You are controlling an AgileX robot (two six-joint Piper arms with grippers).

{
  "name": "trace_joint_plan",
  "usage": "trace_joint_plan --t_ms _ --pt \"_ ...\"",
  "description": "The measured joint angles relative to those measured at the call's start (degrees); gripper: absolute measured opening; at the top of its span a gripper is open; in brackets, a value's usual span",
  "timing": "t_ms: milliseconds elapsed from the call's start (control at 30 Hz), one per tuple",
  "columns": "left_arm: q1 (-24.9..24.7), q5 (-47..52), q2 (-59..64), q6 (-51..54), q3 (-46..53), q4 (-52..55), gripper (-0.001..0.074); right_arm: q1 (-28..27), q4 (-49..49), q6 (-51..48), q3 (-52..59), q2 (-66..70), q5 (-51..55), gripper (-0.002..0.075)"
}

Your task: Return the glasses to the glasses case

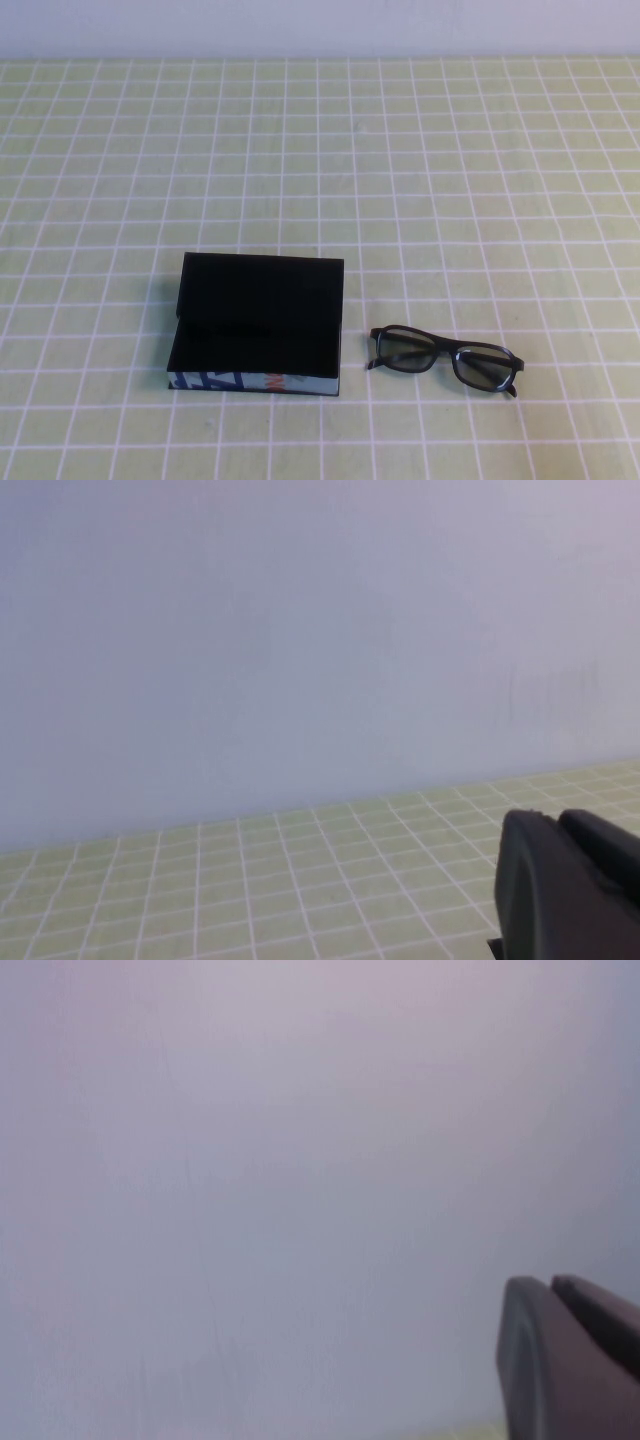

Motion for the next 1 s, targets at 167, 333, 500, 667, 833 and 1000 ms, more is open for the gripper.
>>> trace_joint_plan --t_ms 167,333,500,667,833,1000 --pt "0.00 -0.22 0.00 1.29 0.00 0.10 -0.0003 0.00 0.00 0.00 0.00 0.00 -12.87 -0.0018" --pt "0.00 -5.99 0.00 0.59 0.00 0.10 -0.0003 0.00 0.00 2.01 -0.48 -0.10 -23.39 -0.0018" --pt "0.00 -26.67 0.00 -5.61 0.00 -0.03 -0.0003 0.00 0.00 9.20 -8.36 -0.37 -20.96 -0.0018" --pt "0.00 -33.28 -0.12 -12.31 -3.67 -1.93 -0.0003 0.00 0.00 16.60 -21.87 0.20 -8.49 -0.0018" --pt "0.00 -19.05 -0.12 -13.69 -15.52 -2.45 -0.0003 0.22 0.00 19.02 -34.28 7.59 5.38 -0.0018" --pt "0.00 1.04 5.83 -13.90 -27.77 -1.93 -0.0003 0.47 -1.09 19.14 -44.38 19.07 26.46 -0.0018"
